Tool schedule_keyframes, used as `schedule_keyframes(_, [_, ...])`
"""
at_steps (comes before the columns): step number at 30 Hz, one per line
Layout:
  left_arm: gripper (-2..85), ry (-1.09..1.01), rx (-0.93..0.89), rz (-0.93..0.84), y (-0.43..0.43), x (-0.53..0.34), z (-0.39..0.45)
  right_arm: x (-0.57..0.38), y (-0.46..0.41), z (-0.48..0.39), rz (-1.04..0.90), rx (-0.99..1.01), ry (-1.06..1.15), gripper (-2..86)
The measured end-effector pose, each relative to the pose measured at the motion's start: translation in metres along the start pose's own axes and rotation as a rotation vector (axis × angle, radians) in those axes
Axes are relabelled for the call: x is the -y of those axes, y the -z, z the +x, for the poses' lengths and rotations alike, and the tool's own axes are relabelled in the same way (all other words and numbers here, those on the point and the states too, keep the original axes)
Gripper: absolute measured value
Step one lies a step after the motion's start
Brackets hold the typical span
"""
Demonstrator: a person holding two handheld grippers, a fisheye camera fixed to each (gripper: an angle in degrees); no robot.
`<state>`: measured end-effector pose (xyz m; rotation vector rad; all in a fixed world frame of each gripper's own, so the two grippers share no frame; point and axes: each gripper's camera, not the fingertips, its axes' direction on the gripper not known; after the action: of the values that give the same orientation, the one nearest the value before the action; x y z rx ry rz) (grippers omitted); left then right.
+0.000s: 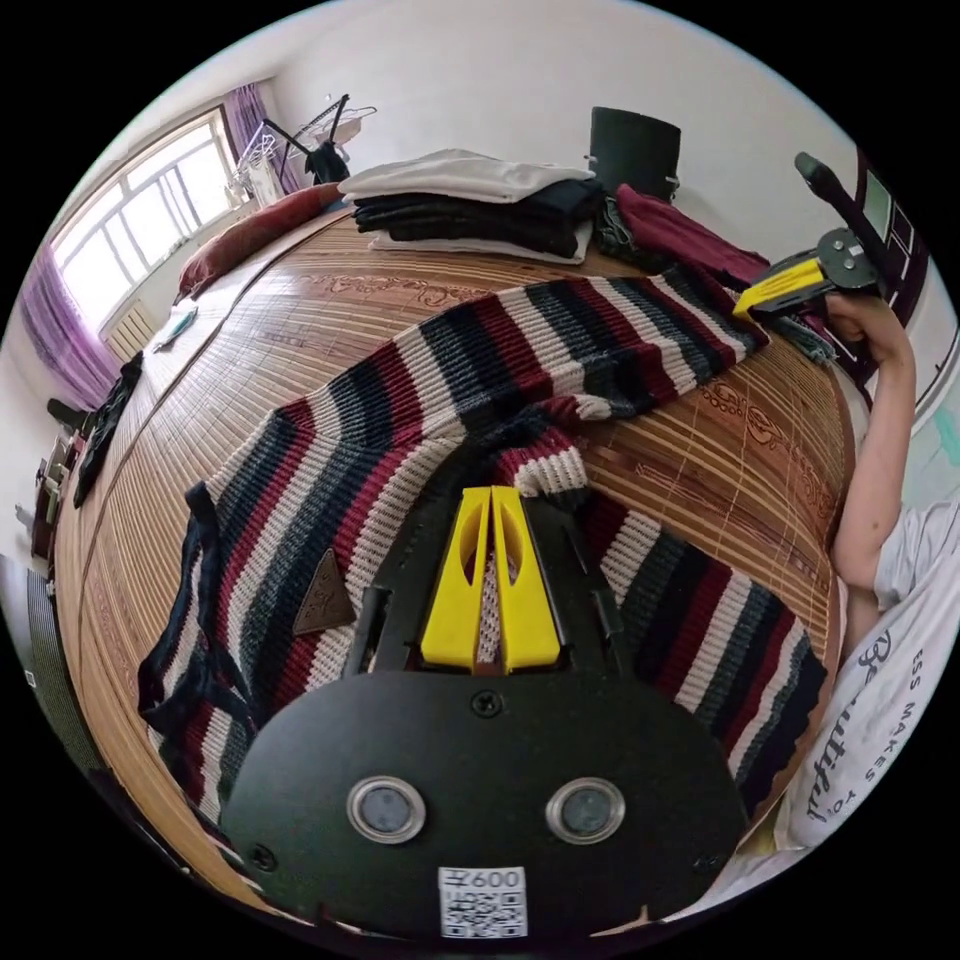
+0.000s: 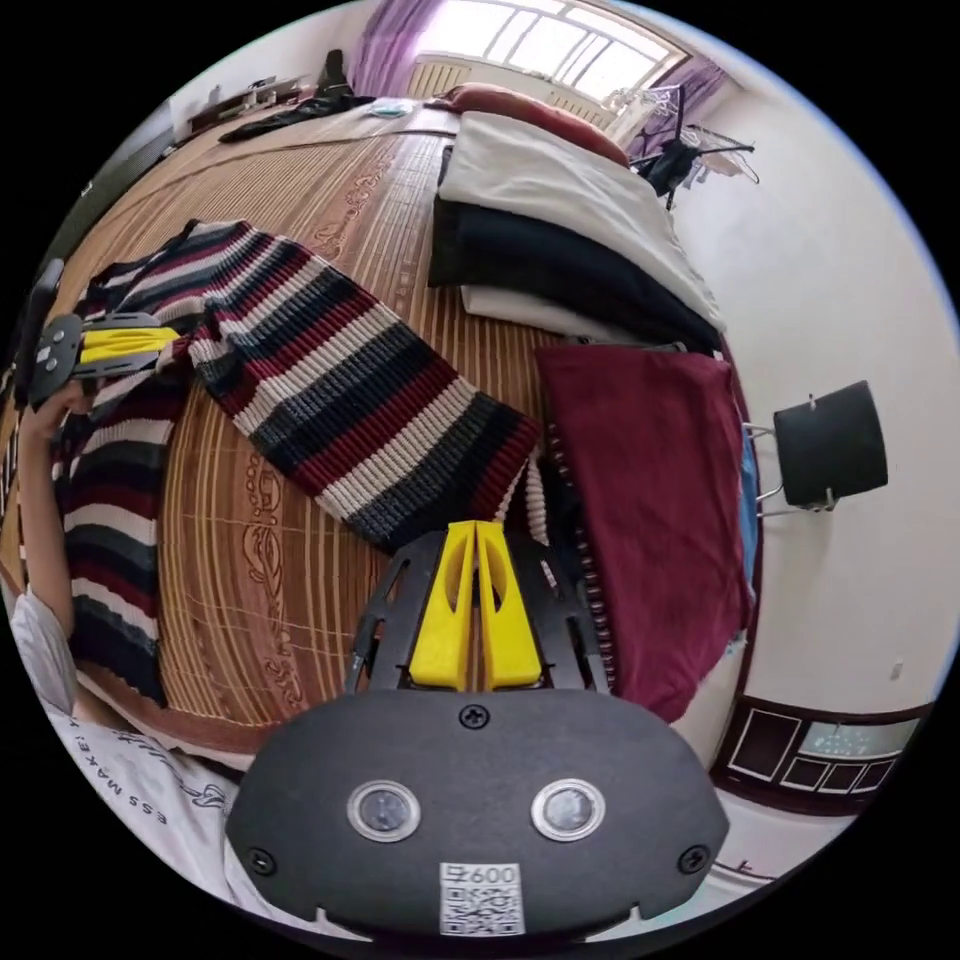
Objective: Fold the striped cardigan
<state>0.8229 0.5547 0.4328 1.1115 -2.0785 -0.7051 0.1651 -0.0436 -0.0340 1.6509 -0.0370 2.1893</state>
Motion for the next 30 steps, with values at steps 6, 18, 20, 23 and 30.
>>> schedule_keyframes(6, [0.8, -0.04, 0.042, 0.035, -0.008, -0.013, -0.005, -0.001, 0.023, -0.036, 0.3, -0.039, 0.128, -0.8])
schedule_keyframes(18, [2.9, 0.744, 0.481, 0.478, 0.128, -0.13, -0.116, -0.016, -0.016, -0.048, 0.451, 0.088, 0.247, -0.8])
schedule_keyframes(20, [4.2, 0.936, 0.55, 0.483, 0.125, -0.17, -0.145, -0.025, -0.017, -0.033, 0.481, 0.145, 0.234, -0.8])
schedule_keyframes(23, [5.6, 1.035, 0.259, 0.293, 0.084, -0.199, -0.204, -0.028, -0.019, -0.023, 0.479, 0.184, 0.218, -0.8])
schedule_keyframes(30, [4.5, 0.827, 0.473, -0.147, 0.032, -0.173, -0.207, -0.036, -0.021, -0.029, 0.489, 0.138, 0.25, -0.9])
